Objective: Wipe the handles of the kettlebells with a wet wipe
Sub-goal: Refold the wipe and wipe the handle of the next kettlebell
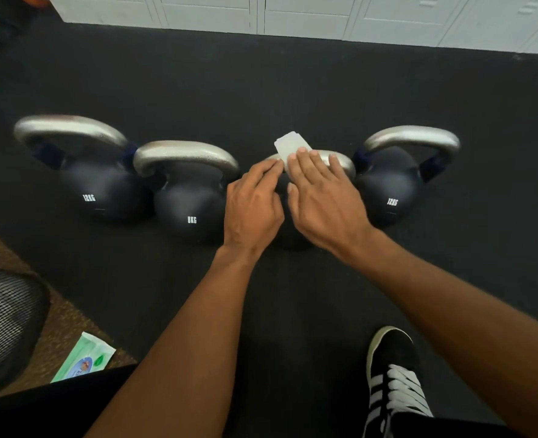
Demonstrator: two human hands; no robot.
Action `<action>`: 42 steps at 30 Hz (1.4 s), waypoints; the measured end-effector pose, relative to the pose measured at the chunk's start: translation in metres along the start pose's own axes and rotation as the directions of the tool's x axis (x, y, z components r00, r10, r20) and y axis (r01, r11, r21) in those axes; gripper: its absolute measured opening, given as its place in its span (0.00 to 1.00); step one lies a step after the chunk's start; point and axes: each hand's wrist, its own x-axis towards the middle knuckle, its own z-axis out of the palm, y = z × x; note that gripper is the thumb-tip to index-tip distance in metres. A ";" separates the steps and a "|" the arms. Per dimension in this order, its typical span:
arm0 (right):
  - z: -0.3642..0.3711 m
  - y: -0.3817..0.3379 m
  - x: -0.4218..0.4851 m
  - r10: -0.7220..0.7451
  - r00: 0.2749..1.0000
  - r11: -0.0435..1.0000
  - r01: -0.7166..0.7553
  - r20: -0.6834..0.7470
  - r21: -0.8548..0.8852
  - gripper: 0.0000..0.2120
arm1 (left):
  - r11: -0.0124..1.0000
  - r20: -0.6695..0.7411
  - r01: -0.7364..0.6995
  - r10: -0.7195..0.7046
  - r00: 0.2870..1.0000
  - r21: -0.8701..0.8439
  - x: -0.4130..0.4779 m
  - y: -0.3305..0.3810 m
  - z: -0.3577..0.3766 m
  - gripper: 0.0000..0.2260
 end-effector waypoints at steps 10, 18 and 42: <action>0.000 -0.075 -0.003 0.510 0.858 0.579 -0.391 0.057 0.715 0.27 | 0.999 0.190 -0.024 0.028 0.981 -0.027 0.010 -0.009 -0.020 0.19; -0.033 -0.106 0.033 0.658 0.559 -0.544 -0.110 0.504 0.832 0.26 | 0.996 0.233 -0.039 0.056 0.971 -0.074 0.015 -0.013 -0.028 0.17; -0.044 -0.033 0.013 0.200 0.744 -0.974 0.224 0.638 0.044 0.51 | 0.997 0.044 -0.040 0.043 0.998 -0.059 0.008 -0.012 -0.009 0.28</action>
